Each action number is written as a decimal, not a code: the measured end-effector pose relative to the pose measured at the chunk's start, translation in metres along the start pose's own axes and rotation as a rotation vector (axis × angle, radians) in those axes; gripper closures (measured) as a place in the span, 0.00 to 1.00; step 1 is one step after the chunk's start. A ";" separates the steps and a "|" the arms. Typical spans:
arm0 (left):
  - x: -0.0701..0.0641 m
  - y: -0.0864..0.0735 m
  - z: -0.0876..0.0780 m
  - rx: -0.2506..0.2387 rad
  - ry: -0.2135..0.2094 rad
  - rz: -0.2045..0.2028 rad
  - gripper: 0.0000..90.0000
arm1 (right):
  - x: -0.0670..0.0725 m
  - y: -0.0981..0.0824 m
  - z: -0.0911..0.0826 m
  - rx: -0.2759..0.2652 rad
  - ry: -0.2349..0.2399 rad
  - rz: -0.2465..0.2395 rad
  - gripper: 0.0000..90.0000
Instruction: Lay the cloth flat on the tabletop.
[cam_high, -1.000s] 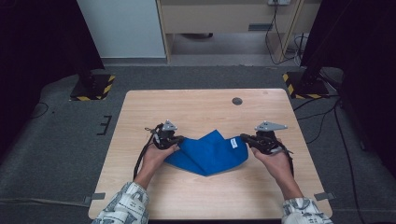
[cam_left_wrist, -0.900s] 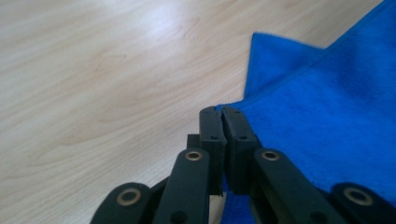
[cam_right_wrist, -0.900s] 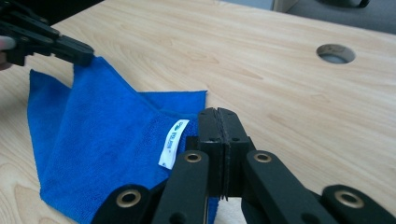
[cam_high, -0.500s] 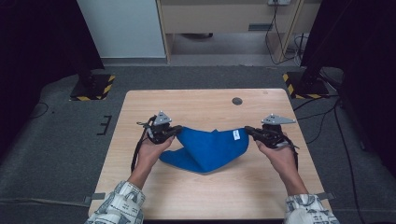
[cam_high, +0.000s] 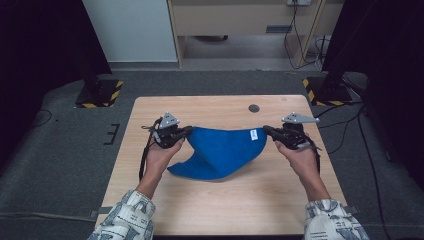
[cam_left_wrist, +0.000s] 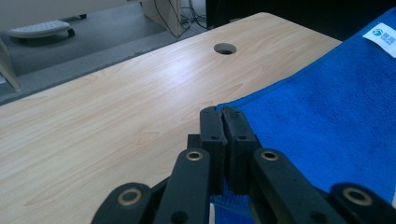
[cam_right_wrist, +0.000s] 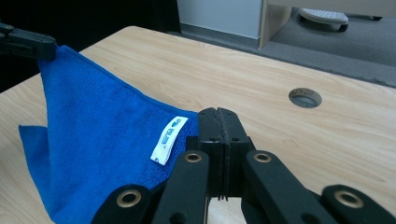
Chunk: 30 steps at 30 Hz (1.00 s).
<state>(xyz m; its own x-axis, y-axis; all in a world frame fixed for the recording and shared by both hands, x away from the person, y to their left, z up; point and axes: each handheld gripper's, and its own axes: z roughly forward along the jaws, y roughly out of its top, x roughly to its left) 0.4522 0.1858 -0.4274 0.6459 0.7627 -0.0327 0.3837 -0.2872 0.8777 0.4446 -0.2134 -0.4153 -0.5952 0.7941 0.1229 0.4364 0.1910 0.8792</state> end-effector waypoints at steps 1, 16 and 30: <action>0.000 0.001 -0.001 -0.004 0.001 -0.003 0.97 | 0.000 0.002 0.000 0.000 0.000 -0.003 1.00; -0.007 0.017 -0.015 -0.062 0.007 0.006 0.97 | 0.007 0.025 -0.024 -0.060 -0.003 -0.029 1.00; -0.020 0.037 -0.029 -0.096 -0.004 0.033 0.97 | 0.010 0.040 -0.051 -0.116 -0.012 -0.040 1.00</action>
<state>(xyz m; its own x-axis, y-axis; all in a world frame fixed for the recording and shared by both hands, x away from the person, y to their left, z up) 0.4348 0.1767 -0.3807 0.6599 0.7513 -0.0046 0.2968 -0.2551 0.9202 0.4213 -0.2274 -0.3555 -0.6020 0.7944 0.0811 0.3306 0.1555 0.9309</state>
